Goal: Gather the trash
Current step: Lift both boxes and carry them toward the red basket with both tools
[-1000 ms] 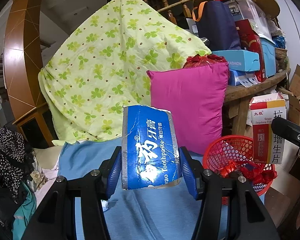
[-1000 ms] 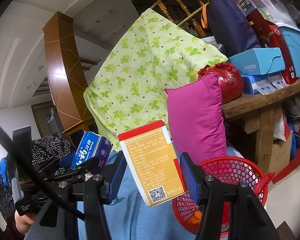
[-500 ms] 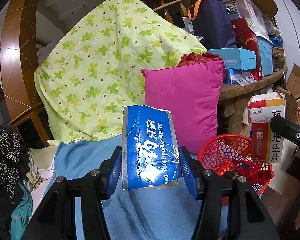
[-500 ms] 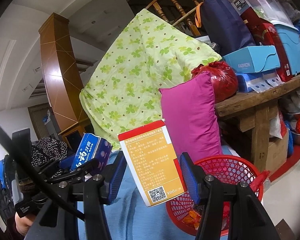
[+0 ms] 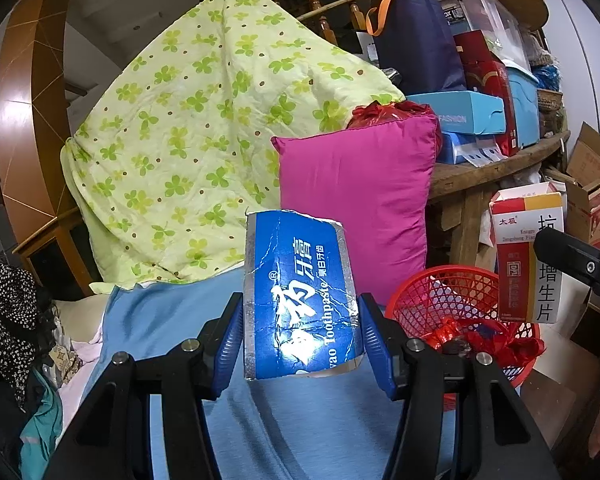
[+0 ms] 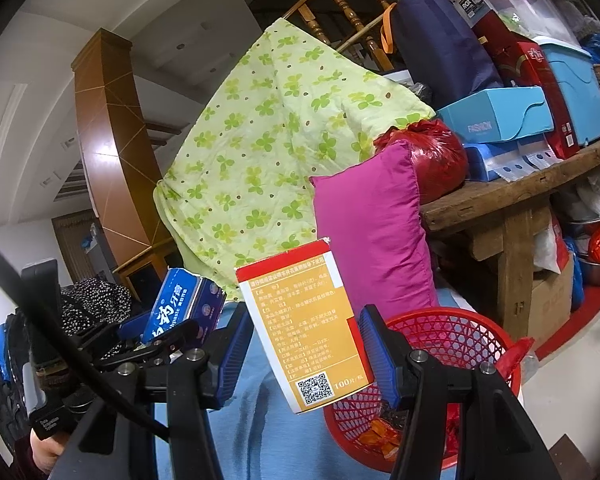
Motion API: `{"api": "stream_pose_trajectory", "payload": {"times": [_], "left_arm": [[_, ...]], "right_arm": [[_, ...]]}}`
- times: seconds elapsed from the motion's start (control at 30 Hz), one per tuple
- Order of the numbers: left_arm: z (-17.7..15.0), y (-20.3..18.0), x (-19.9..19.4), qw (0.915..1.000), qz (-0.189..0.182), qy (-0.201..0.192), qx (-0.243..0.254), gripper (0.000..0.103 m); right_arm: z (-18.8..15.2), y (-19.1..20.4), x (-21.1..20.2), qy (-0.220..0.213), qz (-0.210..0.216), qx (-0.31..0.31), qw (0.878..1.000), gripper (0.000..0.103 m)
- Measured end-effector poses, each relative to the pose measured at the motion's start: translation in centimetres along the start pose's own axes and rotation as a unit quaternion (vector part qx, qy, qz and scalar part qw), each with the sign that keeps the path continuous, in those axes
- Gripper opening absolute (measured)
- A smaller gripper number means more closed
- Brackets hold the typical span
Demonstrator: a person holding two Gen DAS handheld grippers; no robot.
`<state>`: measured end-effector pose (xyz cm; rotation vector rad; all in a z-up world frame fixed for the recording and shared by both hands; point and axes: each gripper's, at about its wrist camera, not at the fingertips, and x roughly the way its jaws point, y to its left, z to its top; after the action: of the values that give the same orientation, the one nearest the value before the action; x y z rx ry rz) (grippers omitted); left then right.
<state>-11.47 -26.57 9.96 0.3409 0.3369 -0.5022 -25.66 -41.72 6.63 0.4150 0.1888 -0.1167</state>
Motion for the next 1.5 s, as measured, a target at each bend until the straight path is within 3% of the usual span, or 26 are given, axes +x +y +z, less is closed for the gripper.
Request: {"api": "stream_pose_trajectory", "payload": {"times": [1.5], "left_arm": [[0.2,-4.1,2.7,0.9982,-0.053,0.01,0.026,0.058]], "right_arm": [[-0.3,-4.3,0.4,0.006,-0.045,0.046,0.998,0.058]]}}
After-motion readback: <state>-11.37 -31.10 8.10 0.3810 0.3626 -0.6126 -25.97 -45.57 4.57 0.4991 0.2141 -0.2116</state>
